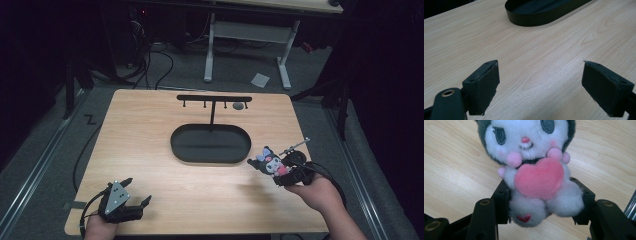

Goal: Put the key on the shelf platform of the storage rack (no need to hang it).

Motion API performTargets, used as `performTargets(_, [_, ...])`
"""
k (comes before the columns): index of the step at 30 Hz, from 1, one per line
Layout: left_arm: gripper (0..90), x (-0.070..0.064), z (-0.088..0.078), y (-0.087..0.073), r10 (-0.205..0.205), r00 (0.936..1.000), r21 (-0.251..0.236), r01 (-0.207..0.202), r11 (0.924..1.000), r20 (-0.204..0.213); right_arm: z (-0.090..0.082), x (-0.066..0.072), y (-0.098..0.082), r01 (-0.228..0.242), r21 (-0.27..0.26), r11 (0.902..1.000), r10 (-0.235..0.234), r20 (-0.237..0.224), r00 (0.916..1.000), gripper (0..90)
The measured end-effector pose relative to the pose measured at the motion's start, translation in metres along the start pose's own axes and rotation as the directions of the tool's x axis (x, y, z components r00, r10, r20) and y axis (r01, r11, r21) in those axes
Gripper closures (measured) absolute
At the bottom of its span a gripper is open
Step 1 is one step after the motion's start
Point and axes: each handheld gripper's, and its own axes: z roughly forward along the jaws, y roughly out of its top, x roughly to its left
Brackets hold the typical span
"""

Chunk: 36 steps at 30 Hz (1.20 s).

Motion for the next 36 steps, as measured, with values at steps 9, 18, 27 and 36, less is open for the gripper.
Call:
performTargets(9, [15.2,0.007,0.007,-0.001,-0.043,0.9989,0.012,0.043,0.9990,-0.020,0.006,0.006,-0.004,0.005,0.014,0.9999,-0.005,0.005,1.0000,45.3])
performTargets(18, [15.2,0.012,0.009,-0.001,-0.095,0.9926,-0.010,0.095,0.9954,-0.075,-0.015,-0.002,-0.002,0.035,-0.040,0.9986,-0.035,-0.004,0.9994,45.6])
performTargets(27, [15.2,0.016,0.007,0.000,-0.087,0.9826,-0.061,0.077,0.9951,-0.164,-0.028,-0.008,0.005,0.053,-0.022,0.9983,-0.053,0.015,0.9985,45.7])
performTargets(36, [15.2,0.018,-0.003,0.000,-0.111,0.9826,-0.076,0.100,0.9921,-0.149,-0.034,0.004,0.024,0.077,-0.034,0.9964,-0.077,-0.004,0.9970,45.5])
